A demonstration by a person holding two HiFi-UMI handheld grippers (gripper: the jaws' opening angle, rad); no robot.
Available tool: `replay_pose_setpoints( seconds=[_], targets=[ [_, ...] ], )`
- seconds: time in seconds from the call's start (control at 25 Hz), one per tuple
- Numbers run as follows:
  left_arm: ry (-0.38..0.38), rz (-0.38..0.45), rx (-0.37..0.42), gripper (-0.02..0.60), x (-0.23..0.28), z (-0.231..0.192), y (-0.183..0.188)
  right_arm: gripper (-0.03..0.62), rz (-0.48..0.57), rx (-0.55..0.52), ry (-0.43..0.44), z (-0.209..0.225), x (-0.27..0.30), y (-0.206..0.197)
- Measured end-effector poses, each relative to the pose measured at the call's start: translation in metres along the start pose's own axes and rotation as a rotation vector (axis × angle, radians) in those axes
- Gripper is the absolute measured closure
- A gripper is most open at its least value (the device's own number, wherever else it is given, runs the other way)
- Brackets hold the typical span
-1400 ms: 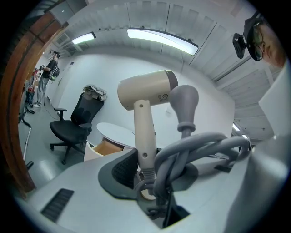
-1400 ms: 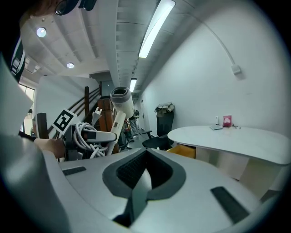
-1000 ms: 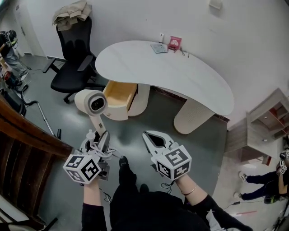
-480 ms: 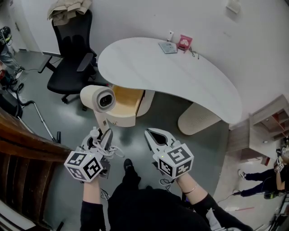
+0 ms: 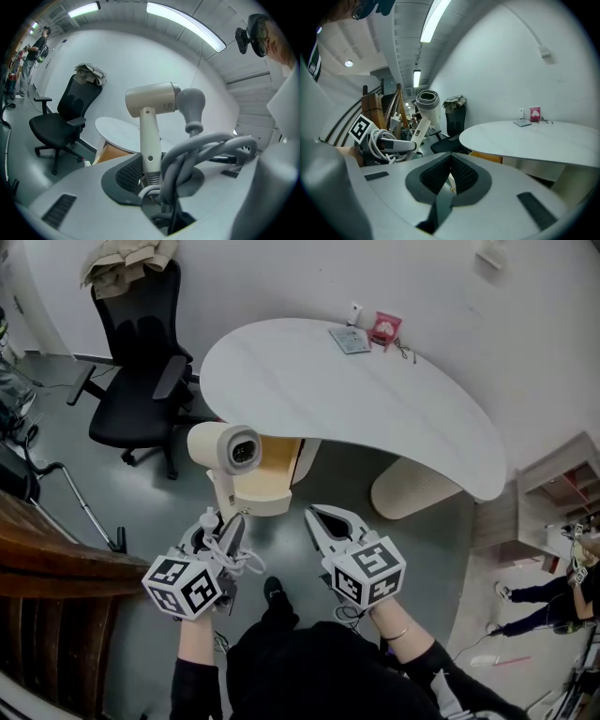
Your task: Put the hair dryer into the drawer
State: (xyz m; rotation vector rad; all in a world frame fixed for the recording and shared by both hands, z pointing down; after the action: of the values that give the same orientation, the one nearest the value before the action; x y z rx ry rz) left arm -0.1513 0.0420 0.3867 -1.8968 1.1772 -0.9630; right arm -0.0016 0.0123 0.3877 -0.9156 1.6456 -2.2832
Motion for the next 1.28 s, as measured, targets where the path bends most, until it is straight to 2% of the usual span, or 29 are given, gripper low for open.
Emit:
replay_pose_setpoints(
  seconds=[0.48, 1.04, 1.28],
  targets=[
    [-0.011, -0.113, -0.031, 0.437, 0.029, -0.026, -0.014, 0.591, -0.02, 0.049, -0.056, 0.022, 0.02, 0.001],
    [0.044, -0.3, -0.03, 0.437, 0.066, -0.055, -0.046, 0.591, -0.04, 0.097, -0.089, 0.075, 0.045, 0.005],
    [0.084, -0.389, -0.003, 0.439, 0.072, -0.067, -0.063, 0.591, -0.064, 0.116, -0.086, 0.095, 0.058, 0.002]
  ],
)
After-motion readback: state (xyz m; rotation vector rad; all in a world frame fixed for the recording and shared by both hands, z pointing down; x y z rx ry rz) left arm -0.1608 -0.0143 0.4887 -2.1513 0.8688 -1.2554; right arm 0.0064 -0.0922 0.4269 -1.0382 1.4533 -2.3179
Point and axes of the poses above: the fingertips, and each gripper's own axes: x forward along the fingers, z to its right, y out of its top, the point moved 1 cm from there along -x, backward along the fingers, and after that the axes turned 4 degrees about y, right-handed, at the moved point
